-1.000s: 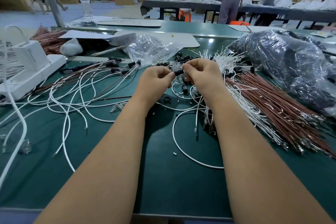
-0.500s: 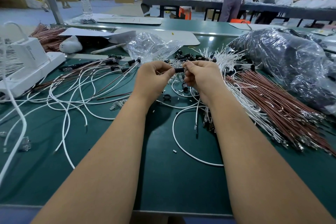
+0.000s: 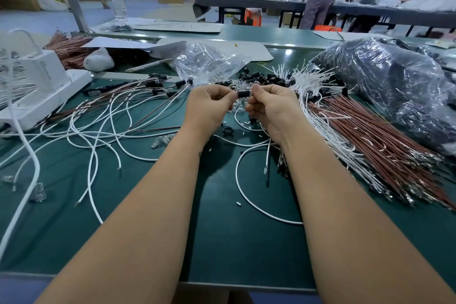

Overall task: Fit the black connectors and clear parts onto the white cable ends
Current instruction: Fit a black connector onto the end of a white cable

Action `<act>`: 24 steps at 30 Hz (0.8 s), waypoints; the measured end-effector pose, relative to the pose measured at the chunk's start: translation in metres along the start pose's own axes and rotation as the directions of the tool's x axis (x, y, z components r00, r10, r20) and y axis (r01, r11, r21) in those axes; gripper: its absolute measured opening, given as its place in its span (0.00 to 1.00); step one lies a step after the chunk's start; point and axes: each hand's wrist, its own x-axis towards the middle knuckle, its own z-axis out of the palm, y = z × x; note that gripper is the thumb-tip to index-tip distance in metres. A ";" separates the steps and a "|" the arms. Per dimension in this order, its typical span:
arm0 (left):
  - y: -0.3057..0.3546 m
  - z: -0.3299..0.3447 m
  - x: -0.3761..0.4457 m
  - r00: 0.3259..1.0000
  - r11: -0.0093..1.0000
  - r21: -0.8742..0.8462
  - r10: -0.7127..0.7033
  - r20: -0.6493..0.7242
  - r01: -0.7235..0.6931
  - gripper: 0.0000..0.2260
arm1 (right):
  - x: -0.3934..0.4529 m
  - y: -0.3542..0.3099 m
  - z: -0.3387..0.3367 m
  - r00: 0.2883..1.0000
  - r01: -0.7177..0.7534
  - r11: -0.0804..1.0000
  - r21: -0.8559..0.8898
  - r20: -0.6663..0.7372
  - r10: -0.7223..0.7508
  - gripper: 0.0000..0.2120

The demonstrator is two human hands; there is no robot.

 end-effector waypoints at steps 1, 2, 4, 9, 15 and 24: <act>0.001 0.000 0.000 1.000 1.000 -0.017 -0.001 0.007 0.001 0.04 | 0.000 -0.001 -0.001 1.000 -0.011 1.000 0.015 0.006 0.011 0.08; 0.002 -0.001 -0.001 1.000 0.999 -0.038 0.004 0.011 -0.003 0.03 | 0.001 -0.002 -0.001 1.000 -0.027 0.999 0.033 0.012 0.027 0.08; 0.003 -0.001 -0.001 1.000 0.997 -0.076 0.028 0.006 -0.027 0.03 | 0.001 -0.004 -0.001 0.998 -0.056 0.996 0.073 0.019 0.054 0.08; 0.002 -0.003 -0.001 0.998 0.995 -0.079 0.059 -0.013 -0.060 0.03 | 0.000 -0.003 0.002 1.000 -0.025 0.998 0.063 0.015 0.024 0.08; 0.001 -0.001 0.000 0.999 0.996 -0.074 0.044 -0.004 -0.045 0.04 | 0.002 -0.002 0.003 0.998 0.047 0.991 -0.127 -0.038 -0.052 0.09; 0.003 -0.001 -0.001 1.000 0.997 -0.071 0.011 0.009 -0.011 0.06 | -0.001 -0.004 0.003 0.998 0.055 0.986 -0.158 -0.035 -0.061 0.10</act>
